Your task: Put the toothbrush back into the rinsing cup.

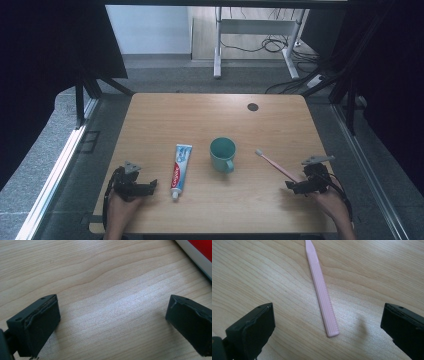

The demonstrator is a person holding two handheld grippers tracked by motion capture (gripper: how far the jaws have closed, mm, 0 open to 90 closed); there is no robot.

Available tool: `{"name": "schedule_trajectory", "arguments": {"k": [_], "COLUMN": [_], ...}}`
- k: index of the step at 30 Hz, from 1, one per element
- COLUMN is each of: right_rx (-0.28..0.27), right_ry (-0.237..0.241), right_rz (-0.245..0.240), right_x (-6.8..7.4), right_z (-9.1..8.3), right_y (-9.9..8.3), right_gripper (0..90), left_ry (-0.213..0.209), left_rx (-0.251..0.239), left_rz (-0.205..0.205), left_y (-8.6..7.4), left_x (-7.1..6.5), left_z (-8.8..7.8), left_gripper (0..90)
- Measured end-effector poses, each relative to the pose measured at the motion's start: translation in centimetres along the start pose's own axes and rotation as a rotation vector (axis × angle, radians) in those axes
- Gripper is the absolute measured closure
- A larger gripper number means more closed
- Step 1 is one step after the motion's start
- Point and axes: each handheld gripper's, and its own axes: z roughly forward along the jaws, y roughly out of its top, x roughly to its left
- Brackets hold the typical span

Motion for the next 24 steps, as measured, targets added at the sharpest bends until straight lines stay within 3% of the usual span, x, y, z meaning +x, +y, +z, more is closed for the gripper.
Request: {"name": "schedule_trajectory", "arguments": {"k": [24], "right_rx": [0.131], "right_ry": [0.054], "right_rz": [0.01], "right_x": [-0.7], "right_z": [0.4], "right_y": [2.7], "right_gripper": [6.2], "left_ry": [0.001], "left_rx": [0.0], "left_rz": [0.003], "left_y": [0.0], "left_x": [0.0], "left_z": [0.0], "left_gripper": [0.0]}}
